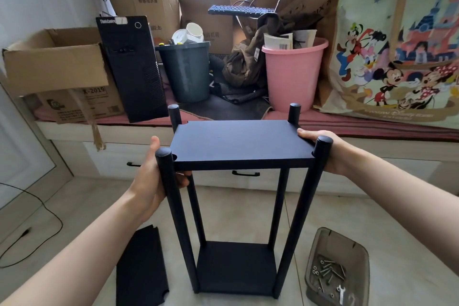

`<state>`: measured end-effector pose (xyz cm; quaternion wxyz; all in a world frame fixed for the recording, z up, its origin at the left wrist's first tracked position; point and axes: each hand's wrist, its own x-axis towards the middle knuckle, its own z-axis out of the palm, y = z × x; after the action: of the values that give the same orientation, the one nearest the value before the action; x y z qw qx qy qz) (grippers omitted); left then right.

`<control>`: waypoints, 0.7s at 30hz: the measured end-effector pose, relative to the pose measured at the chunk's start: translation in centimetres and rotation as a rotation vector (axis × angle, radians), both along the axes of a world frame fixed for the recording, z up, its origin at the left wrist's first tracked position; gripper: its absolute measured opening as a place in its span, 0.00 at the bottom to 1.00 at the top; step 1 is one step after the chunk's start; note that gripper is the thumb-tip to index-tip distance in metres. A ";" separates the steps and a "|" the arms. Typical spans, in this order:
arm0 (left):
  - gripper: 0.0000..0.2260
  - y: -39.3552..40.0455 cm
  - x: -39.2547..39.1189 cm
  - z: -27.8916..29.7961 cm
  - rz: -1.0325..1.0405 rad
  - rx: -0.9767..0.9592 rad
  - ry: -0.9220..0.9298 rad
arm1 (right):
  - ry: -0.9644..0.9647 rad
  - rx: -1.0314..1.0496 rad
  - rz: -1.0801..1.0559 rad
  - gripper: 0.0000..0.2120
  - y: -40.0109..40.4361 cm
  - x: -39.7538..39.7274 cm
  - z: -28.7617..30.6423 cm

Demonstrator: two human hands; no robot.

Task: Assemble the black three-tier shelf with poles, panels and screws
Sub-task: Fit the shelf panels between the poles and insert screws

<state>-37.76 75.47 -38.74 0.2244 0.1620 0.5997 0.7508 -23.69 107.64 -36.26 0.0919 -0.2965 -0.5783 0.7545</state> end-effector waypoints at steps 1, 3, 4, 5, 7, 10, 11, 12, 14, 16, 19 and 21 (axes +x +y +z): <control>0.32 0.1 0.1 -0.1 0.016 0.010 0.007 | -0.002 0.003 0.002 0.10 0.0 0.0 0.0; 0.33 0.6 0.3 -0.2 0.048 0.044 0.000 | -0.003 0.002 0.007 0.10 0.1 0.1 0.0; 0.33 0.8 0.3 -0.3 0.062 0.059 -0.001 | -0.004 0.003 0.011 0.10 0.1 0.1 0.0; 0.33 1.0 0.3 -0.3 0.076 0.068 0.004 | -0.005 0.004 0.013 0.10 0.1 0.1 0.1; 0.34 1.3 0.2 -0.5 0.091 0.088 0.024 | -0.004 0.009 0.013 0.10 0.2 0.1 0.1; 0.33 1.5 0.0 -0.8 0.091 0.124 0.046 | -0.003 0.020 0.027 0.11 0.2 0.3 0.2; 0.33 1.5 -0.1 -0.8 0.083 0.128 0.056 | -0.001 0.017 0.027 0.11 0.2 0.3 0.2; 0.33 1.5 -0.3 -0.9 0.078 0.127 0.066 | 0.002 0.011 0.024 0.11 0.2 0.2 0.2; 0.32 1.7 -0.5 -1.0 0.094 0.117 0.062 | 0.001 0.003 0.013 0.11 0.1 0.1 0.1; 0.29 1.8 -0.7 -1.1 0.131 0.120 0.024 | -0.007 0.008 0.010 0.12 0.0 0.0 0.0; 0.19 1.9 -0.8 -1.0 0.117 0.114 0.012 | 0.001 0.017 0.022 0.12 0.1 0.0 -0.2; 0.16 1.7 -0.8 -1.1 0.099 0.107 0.017 | 0.007 0.013 0.013 0.12 0.1 0.0 -0.3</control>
<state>-38.56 77.20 -39.82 0.1728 0.1505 0.5678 0.7906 -23.68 107.74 -36.56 0.0909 -0.2892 -0.5848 0.7524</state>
